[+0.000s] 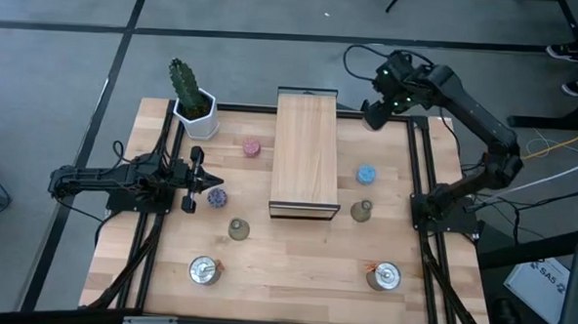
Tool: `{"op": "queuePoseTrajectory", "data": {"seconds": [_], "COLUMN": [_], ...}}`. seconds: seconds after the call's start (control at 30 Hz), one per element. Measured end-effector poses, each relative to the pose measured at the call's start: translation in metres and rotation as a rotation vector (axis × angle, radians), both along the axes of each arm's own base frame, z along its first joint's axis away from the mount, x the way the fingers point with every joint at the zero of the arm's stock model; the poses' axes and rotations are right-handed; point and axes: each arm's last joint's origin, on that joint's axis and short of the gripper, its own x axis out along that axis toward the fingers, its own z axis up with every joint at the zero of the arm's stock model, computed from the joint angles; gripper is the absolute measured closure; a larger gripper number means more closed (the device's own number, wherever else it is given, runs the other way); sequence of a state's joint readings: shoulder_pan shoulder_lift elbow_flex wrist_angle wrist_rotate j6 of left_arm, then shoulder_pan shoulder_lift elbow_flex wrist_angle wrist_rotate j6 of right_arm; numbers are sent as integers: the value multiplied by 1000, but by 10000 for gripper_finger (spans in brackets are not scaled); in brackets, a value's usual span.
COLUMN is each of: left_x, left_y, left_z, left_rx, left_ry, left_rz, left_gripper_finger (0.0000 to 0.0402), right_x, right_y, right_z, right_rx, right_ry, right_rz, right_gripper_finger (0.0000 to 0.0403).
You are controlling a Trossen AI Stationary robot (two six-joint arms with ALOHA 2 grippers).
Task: Pick & Place candle stick holders
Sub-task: Put the top transparent candle holder on the shelf
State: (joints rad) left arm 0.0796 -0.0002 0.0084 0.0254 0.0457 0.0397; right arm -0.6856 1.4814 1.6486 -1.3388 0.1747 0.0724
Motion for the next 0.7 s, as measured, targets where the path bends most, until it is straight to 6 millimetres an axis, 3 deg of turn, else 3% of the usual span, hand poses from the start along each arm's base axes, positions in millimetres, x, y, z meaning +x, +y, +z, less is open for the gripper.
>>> {"op": "queuePoseTrajectory", "data": {"seconds": [0.43,0.7], "left_x": [0,0], "left_y": [0,0], "left_z": [0,0], "left_rx": [0,0], "left_ry": [0,0], "left_rz": [0,0], "left_gripper_finger": [396,395], "right_x": [51,80], "right_y": [0,-1], "right_z": [13,11], "right_rx": [-35,-44], "right_ry": [-28,-20], "right_rz": [140,213], "right_gripper_finger": [223,223]}}
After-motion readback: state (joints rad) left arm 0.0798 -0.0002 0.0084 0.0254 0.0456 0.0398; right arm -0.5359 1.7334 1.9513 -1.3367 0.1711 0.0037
